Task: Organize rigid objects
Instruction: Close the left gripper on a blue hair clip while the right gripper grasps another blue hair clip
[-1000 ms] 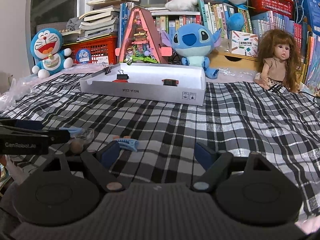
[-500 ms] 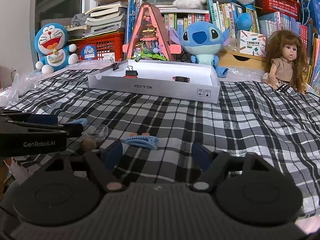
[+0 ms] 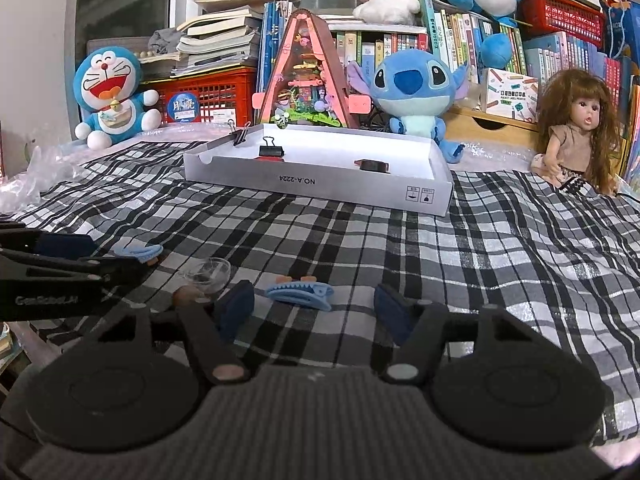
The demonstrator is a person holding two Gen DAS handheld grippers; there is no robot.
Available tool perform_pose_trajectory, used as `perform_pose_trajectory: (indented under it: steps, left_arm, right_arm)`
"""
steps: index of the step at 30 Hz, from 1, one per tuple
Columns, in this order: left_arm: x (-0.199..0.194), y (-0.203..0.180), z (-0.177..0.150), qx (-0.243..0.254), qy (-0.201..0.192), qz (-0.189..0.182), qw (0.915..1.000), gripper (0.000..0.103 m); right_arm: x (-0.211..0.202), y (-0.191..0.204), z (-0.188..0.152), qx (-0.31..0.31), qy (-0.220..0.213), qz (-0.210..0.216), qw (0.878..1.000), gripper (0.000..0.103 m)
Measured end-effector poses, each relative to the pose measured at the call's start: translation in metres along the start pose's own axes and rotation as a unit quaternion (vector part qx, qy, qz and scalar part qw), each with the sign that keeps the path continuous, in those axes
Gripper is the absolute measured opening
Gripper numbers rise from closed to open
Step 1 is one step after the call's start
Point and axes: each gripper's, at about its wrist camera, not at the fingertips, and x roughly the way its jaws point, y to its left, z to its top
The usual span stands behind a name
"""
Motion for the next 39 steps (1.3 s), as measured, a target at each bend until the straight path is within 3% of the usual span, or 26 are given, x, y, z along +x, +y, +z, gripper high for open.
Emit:
perform_pose_trajectory:
  steps: [5,10,16,19,21,22,23,24,39]
  left_arm:
    - [0.002,0.011,0.001,-0.016,0.0,0.034,0.9993,0.06]
    - [0.0,0.009,0.005,-0.023,-0.006,0.0,0.9997,0.064]
    - [0.008,-0.015,0.006,0.004,-0.012,-0.009,0.9999,0.065]
    - [0.013,-0.02,0.005,-0.001,-0.009,-0.015,0.9999,0.062]
    - [0.014,-0.022,0.005,-0.002,-0.011,-0.016,0.9998,0.053]
    - [0.014,-0.023,0.005,-0.001,-0.012,-0.015,0.9998,0.04]
    - [0.013,-0.023,0.005,0.0,-0.013,-0.016,0.9998,0.036]
    - [0.013,-0.024,0.005,-0.002,-0.015,-0.015,0.9998,0.036]
    - [0.016,-0.024,0.037,-0.004,-0.02,-0.025,0.9995,0.036]
  right_arm:
    - [0.001,-0.001,0.0,0.008,0.001,-0.002,1.0,0.075]
    - [0.001,-0.002,0.001,0.022,0.0,0.001,1.0,0.074]
    - [0.003,0.003,0.001,0.024,-0.002,-0.002,1.0,0.074]
    - [0.003,0.006,0.001,0.021,-0.003,-0.002,1.0,0.072]
    - [0.004,0.008,0.0,0.017,-0.003,-0.004,1.0,0.064]
    - [0.004,0.008,0.0,0.015,-0.004,-0.005,1.0,0.06]
    - [0.004,0.009,0.0,0.013,-0.004,-0.007,1.0,0.052]
    - [0.004,0.01,0.0,0.012,-0.004,-0.008,1.0,0.044]
    - [0.003,0.003,0.014,0.025,-0.01,0.0,1.0,0.044]
